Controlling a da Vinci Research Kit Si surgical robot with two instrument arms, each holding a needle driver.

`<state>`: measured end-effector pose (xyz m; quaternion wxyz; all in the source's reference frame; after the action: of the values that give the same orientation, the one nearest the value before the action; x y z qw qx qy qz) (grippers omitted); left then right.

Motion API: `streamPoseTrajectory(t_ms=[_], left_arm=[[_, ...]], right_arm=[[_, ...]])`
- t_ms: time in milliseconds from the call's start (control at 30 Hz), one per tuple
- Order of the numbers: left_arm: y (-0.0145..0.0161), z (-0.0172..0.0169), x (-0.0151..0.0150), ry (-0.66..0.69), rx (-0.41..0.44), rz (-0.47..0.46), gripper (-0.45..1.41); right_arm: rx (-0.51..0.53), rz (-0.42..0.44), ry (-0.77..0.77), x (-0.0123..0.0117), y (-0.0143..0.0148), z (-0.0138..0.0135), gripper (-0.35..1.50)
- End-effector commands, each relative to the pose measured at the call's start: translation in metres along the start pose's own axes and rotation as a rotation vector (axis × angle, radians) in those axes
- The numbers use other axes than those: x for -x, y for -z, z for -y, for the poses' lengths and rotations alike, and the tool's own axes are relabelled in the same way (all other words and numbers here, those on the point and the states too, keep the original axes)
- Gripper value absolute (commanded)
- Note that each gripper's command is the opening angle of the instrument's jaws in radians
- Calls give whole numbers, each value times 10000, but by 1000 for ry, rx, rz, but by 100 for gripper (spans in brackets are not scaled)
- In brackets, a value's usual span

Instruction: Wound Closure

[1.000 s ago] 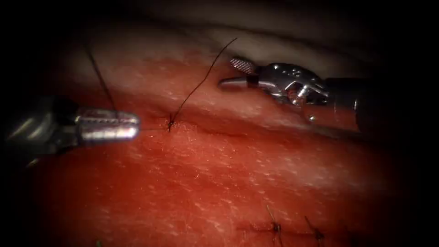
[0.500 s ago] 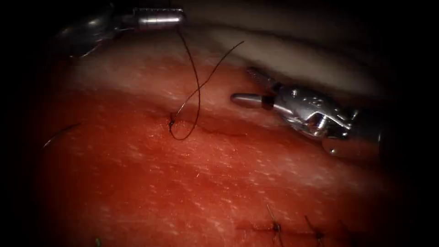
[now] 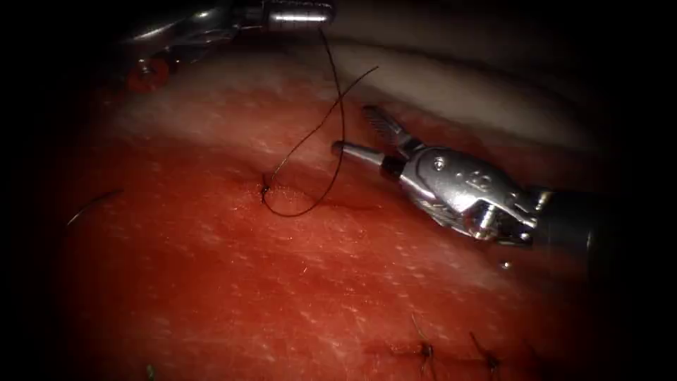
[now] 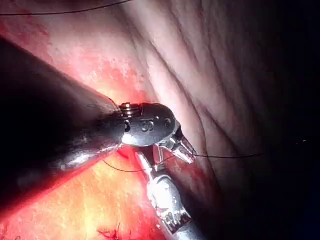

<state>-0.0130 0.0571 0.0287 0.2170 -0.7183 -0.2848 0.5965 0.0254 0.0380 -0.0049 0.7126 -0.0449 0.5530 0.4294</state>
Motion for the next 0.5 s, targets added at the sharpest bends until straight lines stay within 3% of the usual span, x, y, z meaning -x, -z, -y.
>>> streamPoseTrajectory(t_ms=[33, 100, 200, 500], left_arm=[[-3, 5, 9, -2, 4, -1, -35], [-3, 16, 21, -9, 4, -4, -35], [1, 29, 44, -23, -28, 3, -35], [18, 67, 124, -47, -108, 43, -35]], right_arm=[[-27, -11, 1, 4, -20, 10, 22], [-62, -18, 10, 5, -32, 21, -8], [-100, -56, 38, -1, -35, 30, -32], [-136, -184, 40, -22, -28, 42, -35]])
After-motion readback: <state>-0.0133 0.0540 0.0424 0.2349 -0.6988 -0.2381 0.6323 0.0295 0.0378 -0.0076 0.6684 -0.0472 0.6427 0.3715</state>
